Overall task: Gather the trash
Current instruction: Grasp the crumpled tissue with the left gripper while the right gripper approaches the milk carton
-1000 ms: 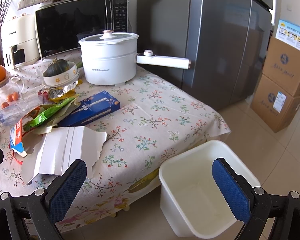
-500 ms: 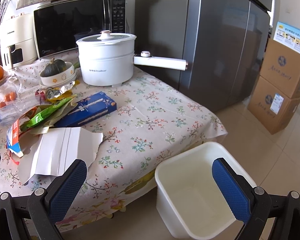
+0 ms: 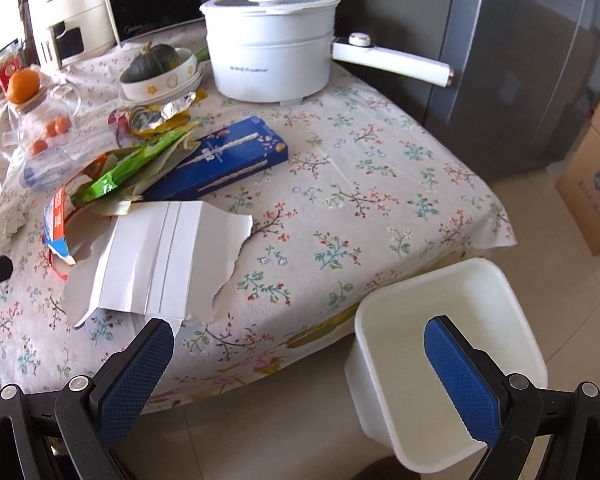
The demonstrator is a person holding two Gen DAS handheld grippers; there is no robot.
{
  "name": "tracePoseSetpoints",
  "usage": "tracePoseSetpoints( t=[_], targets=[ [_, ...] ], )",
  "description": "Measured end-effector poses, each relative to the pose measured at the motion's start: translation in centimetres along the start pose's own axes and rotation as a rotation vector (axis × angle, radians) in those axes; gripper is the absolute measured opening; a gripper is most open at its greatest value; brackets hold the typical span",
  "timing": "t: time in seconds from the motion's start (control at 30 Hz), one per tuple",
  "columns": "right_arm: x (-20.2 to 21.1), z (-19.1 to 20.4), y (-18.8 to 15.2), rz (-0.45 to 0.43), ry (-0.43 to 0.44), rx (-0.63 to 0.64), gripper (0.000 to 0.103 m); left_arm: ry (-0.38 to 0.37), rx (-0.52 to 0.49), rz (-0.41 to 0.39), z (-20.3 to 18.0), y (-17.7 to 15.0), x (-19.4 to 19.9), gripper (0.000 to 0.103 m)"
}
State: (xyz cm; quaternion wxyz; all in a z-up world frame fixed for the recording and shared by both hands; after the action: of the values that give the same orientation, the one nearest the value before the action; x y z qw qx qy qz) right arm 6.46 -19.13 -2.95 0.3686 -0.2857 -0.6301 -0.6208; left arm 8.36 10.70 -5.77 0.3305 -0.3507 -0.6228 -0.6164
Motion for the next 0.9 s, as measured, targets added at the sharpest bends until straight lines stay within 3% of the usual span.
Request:
tracePoseSetpoints(
  t=[0.33, 0.47, 0.73, 0.87, 0.9],
  targets=[
    [-3.6, 2.9, 4.2, 0.102, 0.114, 0.01, 0.103, 0.082, 0.26, 0.025, 12.5, 2.5, -2.6, 0.102],
    [-5.3, 5.0, 4.7, 0.124, 0.172, 0.008, 0.103, 0.111, 0.322, 0.066, 16.1, 2.0, -5.4, 0.096],
    [-9.0, 10.7, 5.7, 0.176, 0.228, 0.042, 0.103, 0.146, 0.347, 0.104, 19.4, 1.0, -9.7, 0.071],
    [-10.5, 13.6, 5.9, 0.193, 0.285, 0.058, 0.101, 0.108, 0.353, 0.116, 19.8, 0.8, -10.9, 0.037],
    [-10.8, 14.3, 5.9, 0.197, 0.3, 0.061, 0.1, 0.103, 0.351, 0.116, 19.7, 0.8, -11.0, 0.036]
  ],
)
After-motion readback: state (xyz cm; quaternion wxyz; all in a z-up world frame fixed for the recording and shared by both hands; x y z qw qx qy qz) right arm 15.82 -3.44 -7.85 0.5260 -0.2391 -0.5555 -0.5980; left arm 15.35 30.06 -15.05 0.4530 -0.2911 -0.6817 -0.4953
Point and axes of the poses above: each gripper's, at about its wrist camera, not at the fingertips, and x roughly against the way its jaws point, z to its left, y to its top, the point moved 4 cm from there along -x, roughly the way its jaws point, and after that the axes turned 3 degrees about -x, right-handed, at the moved point
